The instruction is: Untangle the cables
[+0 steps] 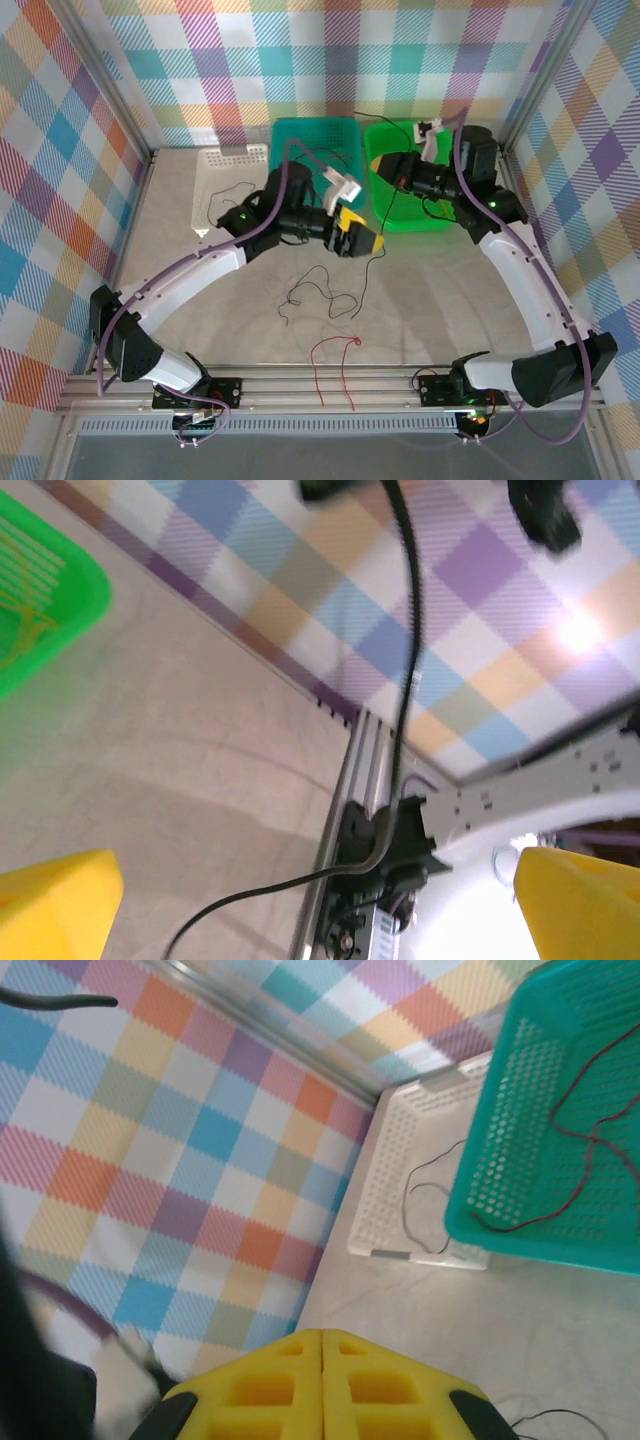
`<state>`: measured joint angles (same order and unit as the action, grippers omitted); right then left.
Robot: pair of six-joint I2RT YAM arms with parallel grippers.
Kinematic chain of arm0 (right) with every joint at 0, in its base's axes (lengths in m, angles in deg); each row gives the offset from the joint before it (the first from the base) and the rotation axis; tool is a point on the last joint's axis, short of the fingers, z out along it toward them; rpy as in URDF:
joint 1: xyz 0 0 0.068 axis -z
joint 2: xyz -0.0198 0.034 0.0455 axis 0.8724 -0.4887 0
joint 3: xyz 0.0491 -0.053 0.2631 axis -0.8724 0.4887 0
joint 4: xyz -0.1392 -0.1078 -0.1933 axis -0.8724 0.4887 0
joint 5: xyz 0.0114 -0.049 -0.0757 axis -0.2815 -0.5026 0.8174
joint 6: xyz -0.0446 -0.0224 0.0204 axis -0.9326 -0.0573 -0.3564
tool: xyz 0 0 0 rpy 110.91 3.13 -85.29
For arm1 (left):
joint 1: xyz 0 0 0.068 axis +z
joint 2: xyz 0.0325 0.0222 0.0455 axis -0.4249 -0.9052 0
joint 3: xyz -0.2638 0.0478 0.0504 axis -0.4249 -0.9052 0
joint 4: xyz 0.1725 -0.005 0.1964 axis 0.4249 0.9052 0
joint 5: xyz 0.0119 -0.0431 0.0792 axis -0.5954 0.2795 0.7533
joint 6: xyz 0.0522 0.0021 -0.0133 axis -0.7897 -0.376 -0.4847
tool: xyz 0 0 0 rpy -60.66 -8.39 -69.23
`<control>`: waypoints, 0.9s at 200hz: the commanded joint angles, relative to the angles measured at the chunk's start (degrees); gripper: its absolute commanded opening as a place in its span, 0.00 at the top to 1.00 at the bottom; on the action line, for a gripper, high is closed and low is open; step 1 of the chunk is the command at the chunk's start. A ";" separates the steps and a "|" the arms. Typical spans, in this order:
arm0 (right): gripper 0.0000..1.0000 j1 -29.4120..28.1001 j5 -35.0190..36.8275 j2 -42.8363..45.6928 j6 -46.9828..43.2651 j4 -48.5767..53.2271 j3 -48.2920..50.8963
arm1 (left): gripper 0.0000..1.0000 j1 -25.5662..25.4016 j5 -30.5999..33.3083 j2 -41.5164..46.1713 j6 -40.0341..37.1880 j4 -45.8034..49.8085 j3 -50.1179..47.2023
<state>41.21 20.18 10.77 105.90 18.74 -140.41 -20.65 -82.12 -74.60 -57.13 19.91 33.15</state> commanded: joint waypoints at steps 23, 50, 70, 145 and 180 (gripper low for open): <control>1.00 -4.60 -0.68 -1.85 -0.41 0.75 -2.38 | 0.00 -3.68 5.47 -4.12 -5.84 4.78 4.77; 1.00 -5.08 -1.02 -1.52 0.21 -0.14 -1.24 | 0.25 -3.65 10.27 -5.84 -5.86 7.69 7.37; 1.00 -5.04 0.50 -0.29 -1.23 1.18 -1.15 | 1.00 -1.69 13.59 -5.09 -4.10 8.79 7.14; 0.64 -2.00 4.54 6.51 -5.17 1.51 7.81 | 1.00 14.64 14.14 7.80 5.49 5.90 2.67; 0.29 -2.07 3.37 11.31 -7.88 0.41 15.84 | 1.00 26.51 14.81 11.02 7.32 7.36 5.39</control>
<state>39.29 24.69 18.55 101.33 20.42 -129.48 -0.39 -67.98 -65.68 -52.37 27.02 36.02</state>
